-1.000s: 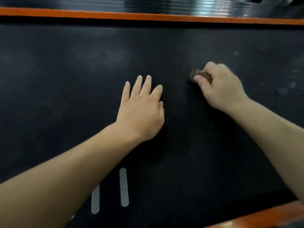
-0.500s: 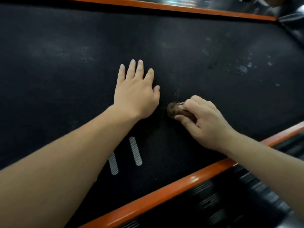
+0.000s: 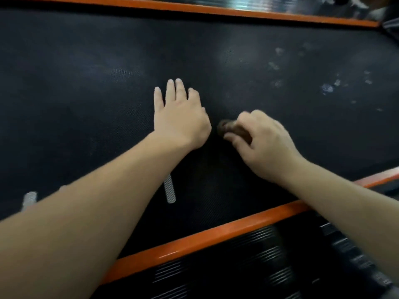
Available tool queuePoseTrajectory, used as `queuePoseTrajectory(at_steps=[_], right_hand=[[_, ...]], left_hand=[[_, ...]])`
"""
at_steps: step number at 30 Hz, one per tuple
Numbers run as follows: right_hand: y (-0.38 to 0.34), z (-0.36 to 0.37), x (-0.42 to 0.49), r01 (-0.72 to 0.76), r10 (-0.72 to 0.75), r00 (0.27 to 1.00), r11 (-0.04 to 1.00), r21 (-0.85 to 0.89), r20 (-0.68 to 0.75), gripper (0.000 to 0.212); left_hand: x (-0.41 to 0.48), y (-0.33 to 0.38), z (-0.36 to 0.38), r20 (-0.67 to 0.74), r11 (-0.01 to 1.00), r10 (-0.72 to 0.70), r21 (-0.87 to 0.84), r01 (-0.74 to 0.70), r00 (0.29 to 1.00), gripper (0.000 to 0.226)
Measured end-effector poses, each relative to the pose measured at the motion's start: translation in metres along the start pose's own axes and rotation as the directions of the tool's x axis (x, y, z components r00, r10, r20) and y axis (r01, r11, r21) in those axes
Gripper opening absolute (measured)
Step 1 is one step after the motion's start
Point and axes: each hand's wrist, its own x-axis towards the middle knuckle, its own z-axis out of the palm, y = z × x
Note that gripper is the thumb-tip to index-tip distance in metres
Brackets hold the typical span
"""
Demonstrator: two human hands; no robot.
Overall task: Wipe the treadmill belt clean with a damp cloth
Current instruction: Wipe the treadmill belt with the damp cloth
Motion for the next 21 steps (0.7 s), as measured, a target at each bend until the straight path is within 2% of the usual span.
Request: queuePoseTrajectory(at_steps=[2,3,4,6,7,8,9,11,12,13,14,16,17,18,19,21], right_hand=[[0.031,-0.012,0.0,0.103,-0.102,0.992,0.995,-0.01,0.075,0.031],[0.054,-0.018,0.011,0.074,-0.071,0.995,0.996,-0.042,0.063,0.035],[0.078,-0.025,0.027,-0.047,0.049,0.998,0.996,-0.079,0.027,0.037],[0.111,-0.031,0.05,-0.326,0.325,0.945,0.943,-0.068,-0.023,0.035],[0.114,-0.027,0.049,-0.308,0.307,0.951,0.95,-0.055,-0.028,0.033],[0.107,-0.023,0.042,-0.215,0.215,0.977,0.975,-0.049,-0.014,0.033],[0.095,-0.019,0.029,-0.055,0.056,0.998,0.998,-0.014,0.023,0.033],[0.082,-0.022,0.002,0.194,-0.213,0.963,0.973,0.123,0.166,0.034],[0.094,-0.025,0.004,0.258,-0.281,0.938,0.957,0.131,0.204,0.035],[0.112,-0.027,0.018,0.279,-0.292,0.938,0.956,0.093,0.185,0.036],[0.133,-0.027,0.037,0.229,-0.232,0.964,0.973,0.039,0.129,0.036],[0.164,-0.031,0.068,-0.019,0.017,0.998,0.999,0.031,0.053,0.031],[0.167,-0.03,0.072,-0.082,0.08,0.997,0.995,0.054,0.021,0.029],[0.163,-0.026,0.069,-0.046,0.046,0.999,0.998,0.049,-0.005,0.029],[0.151,-0.025,0.057,0.065,-0.065,0.998,0.996,0.053,-0.003,0.031],[0.129,-0.028,0.024,0.305,-0.321,0.944,0.937,0.17,0.08,0.03]], left_hand=[[-0.006,0.021,0.004,0.008,0.995,-0.098,-0.035,0.098,0.995,0.061],[-0.006,0.031,0.005,0.023,0.989,-0.137,-0.049,0.138,0.99,0.06],[-0.005,0.04,0.005,0.042,0.983,-0.17,-0.058,0.172,0.985,0.06],[0.001,0.056,0.004,0.073,0.967,-0.24,-0.074,0.245,0.968,0.059],[0.006,0.063,0.005,0.081,0.956,-0.271,-0.095,0.278,0.959,0.058],[0.01,0.067,0.007,0.076,0.947,-0.292,-0.115,0.299,0.953,0.058],[0.013,0.069,0.01,0.051,0.943,-0.306,-0.12,0.31,0.951,0.058],[0.014,0.067,0.016,-0.02,0.94,-0.322,-0.12,0.318,0.946,0.057],[0.013,0.066,0.018,-0.038,0.938,-0.328,-0.132,0.321,0.944,0.058],[0.013,0.067,0.019,-0.044,0.936,-0.335,-0.132,0.327,0.941,0.058],[0.013,0.068,0.02,-0.045,0.935,-0.343,-0.109,0.337,0.938,0.06],[0.014,0.073,0.021,-0.051,0.939,-0.344,-0.022,0.344,0.937,0.066],[0.015,0.076,0.022,-0.058,0.947,-0.321,0.013,0.322,0.945,0.068],[0.016,0.077,0.022,-0.062,0.959,-0.277,0.037,0.28,0.959,0.07],[0.016,0.079,0.022,-0.065,0.972,-0.225,0.051,0.228,0.972,0.07],[0.016,0.081,0.021,-0.072,0.985,-0.159,0.061,0.164,0.985,0.071]])
